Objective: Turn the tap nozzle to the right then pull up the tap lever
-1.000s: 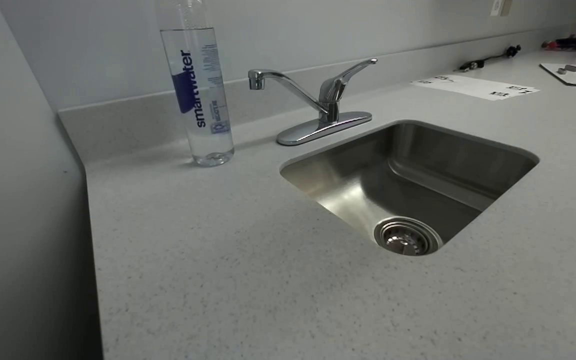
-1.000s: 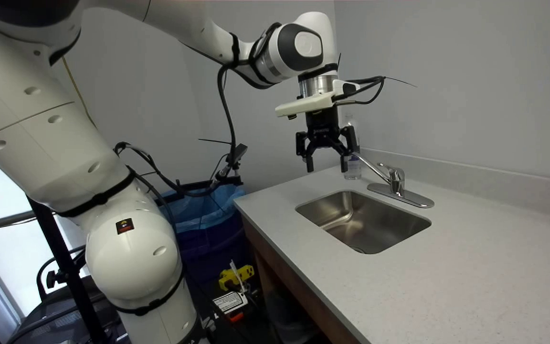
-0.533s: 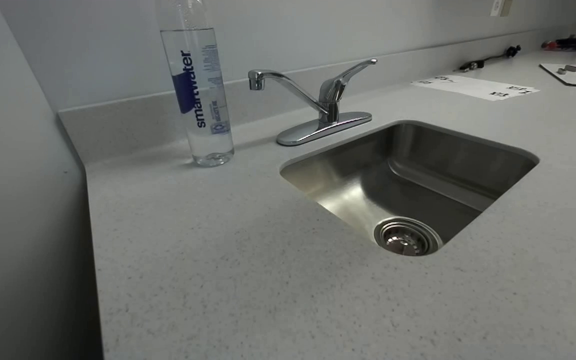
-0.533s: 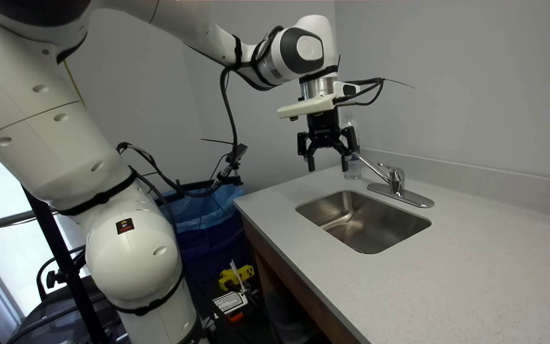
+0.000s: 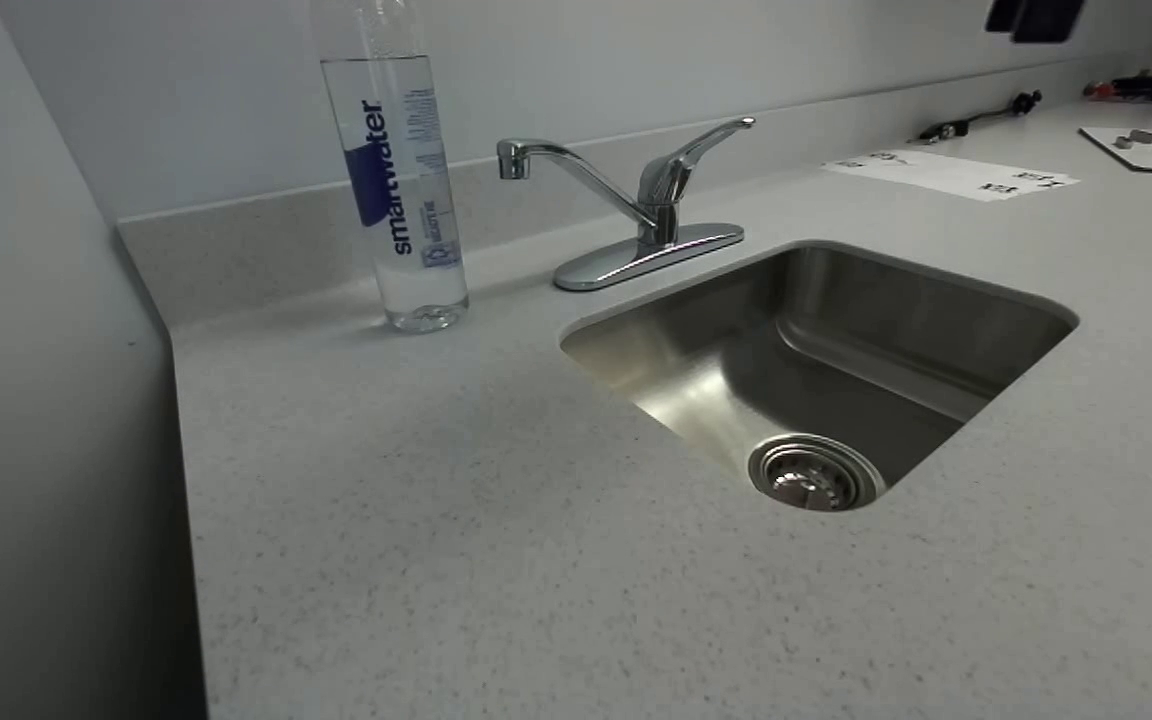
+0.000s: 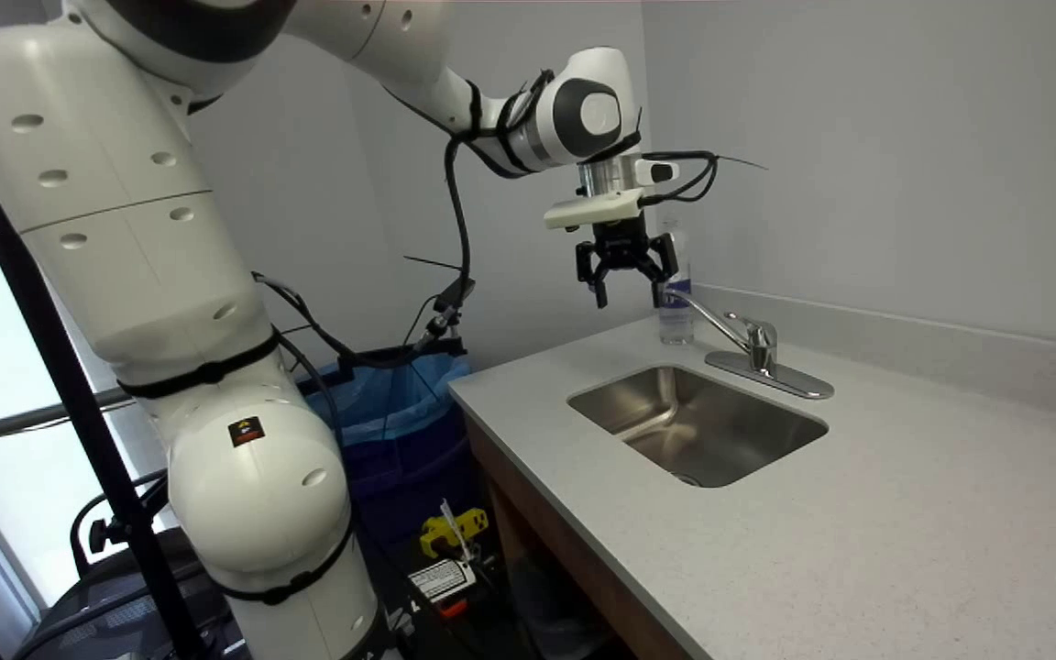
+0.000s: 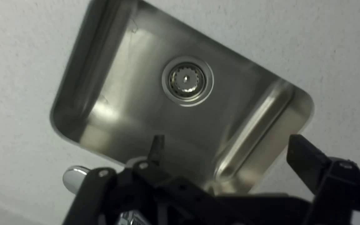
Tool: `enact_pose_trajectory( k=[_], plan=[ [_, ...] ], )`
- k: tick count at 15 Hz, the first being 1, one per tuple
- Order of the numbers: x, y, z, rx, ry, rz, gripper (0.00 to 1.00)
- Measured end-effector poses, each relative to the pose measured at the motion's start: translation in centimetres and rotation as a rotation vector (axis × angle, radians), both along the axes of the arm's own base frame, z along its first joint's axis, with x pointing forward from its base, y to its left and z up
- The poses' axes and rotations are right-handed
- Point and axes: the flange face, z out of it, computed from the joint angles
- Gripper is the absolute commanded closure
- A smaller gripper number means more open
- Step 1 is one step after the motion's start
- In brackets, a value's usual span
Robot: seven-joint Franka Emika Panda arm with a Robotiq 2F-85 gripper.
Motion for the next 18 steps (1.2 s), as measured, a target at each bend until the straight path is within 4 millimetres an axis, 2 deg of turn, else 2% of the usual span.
enact_pose_trajectory(
  k=[6, 10, 13, 18],
  plan=[
    [6.1, 3.7, -0.2, 0.093, -0.146, 0.014, 0.00],
    [9.0, 5.1, 0.2, 0.131, -0.208, 0.008, 0.00],
    [9.9, 5.3, 0.4, 0.141, -0.220, 0.002, 0.00],
    [10.1, 5.4, 0.4, 0.142, -0.222, 0.001, 0.00]
  ],
)
